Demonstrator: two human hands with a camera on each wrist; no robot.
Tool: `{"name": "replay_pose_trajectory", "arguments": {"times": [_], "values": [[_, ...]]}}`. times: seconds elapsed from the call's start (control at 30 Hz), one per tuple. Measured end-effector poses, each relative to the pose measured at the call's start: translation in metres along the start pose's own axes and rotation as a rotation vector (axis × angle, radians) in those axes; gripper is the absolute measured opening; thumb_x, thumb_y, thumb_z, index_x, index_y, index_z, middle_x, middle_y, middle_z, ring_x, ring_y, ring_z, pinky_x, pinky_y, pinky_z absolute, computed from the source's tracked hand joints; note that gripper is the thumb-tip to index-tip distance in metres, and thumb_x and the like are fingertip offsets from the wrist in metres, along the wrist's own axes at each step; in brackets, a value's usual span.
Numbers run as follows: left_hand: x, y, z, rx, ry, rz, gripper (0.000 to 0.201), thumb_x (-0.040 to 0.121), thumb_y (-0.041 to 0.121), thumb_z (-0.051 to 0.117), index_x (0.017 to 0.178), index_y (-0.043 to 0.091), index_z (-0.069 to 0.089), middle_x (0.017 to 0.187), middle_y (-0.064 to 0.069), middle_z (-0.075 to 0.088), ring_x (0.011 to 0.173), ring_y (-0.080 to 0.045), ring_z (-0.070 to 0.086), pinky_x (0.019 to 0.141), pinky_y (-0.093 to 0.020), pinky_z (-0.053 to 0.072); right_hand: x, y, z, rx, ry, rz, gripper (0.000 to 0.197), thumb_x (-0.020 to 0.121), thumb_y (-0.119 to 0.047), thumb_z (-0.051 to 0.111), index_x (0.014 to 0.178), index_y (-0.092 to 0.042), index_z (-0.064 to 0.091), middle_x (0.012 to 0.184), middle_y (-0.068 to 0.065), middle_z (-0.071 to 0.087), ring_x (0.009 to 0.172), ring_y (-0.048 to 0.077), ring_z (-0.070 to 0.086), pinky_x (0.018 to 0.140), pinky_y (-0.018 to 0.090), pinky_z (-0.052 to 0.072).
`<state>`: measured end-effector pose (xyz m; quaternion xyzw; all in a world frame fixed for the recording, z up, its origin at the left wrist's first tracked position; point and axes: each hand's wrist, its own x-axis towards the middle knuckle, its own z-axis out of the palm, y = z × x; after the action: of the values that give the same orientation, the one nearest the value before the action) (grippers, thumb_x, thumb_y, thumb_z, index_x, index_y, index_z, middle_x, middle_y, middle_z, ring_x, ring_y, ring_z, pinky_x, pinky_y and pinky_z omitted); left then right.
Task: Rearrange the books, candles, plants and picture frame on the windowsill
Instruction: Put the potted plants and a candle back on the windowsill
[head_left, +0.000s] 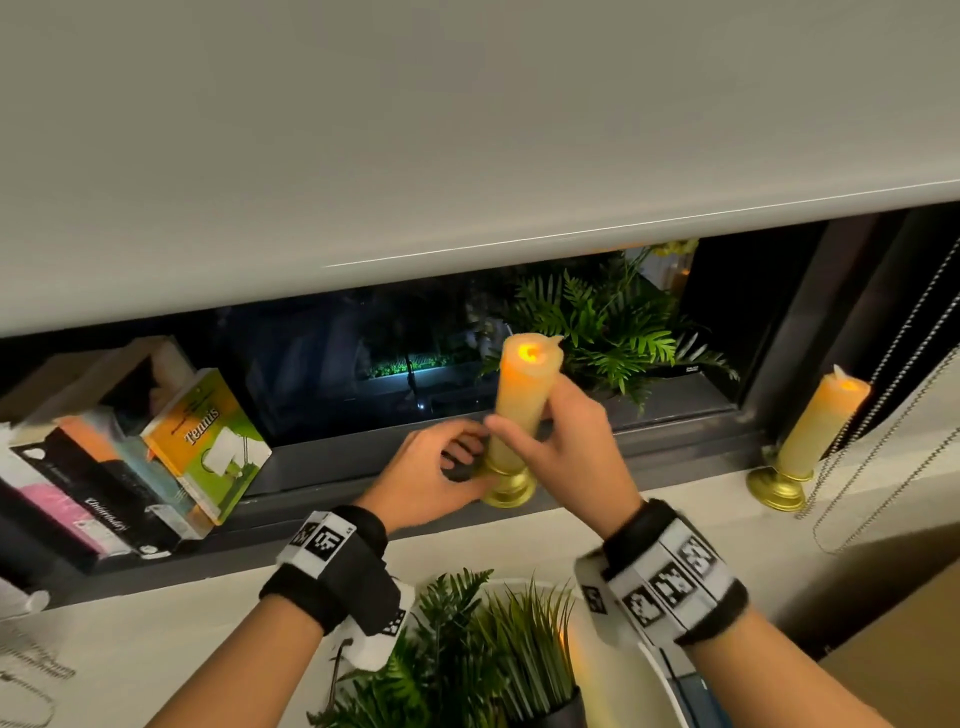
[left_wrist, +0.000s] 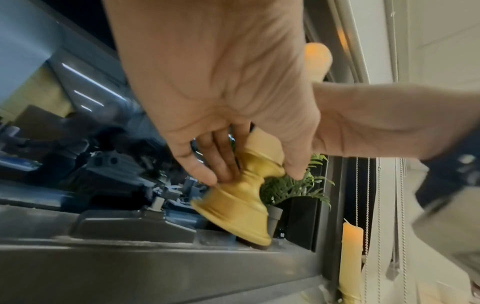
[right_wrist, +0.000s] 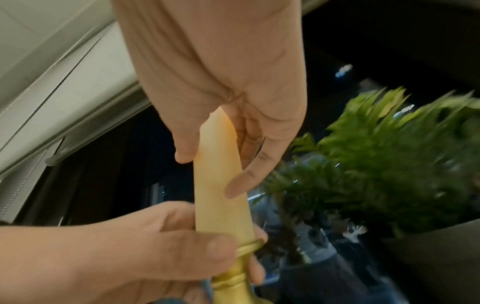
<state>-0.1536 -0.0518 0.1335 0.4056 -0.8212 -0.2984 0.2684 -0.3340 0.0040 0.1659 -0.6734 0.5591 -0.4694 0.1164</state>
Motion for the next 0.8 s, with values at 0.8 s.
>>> {"name": "replay_pose_trajectory", "arguments": {"times": [0.8], "values": [[0.090, -0.015, 0.033, -0.143, 0.151, -0.191, 0.036, 0.081, 0.029, 0.074, 0.109, 0.010, 0.062, 0.105, -0.006, 0.069, 0.093, -0.016, 0.065, 0.082, -0.029, 0.054, 0.036, 0.127, 0.002, -0.619, 0.031, 0.291, 0.024, 0.081, -0.020, 0.071, 0.096, -0.006, 0.060, 0.106, 0.018, 0.051, 0.095, 0.039, 0.051, 0.064, 0.044, 0.050]]}}
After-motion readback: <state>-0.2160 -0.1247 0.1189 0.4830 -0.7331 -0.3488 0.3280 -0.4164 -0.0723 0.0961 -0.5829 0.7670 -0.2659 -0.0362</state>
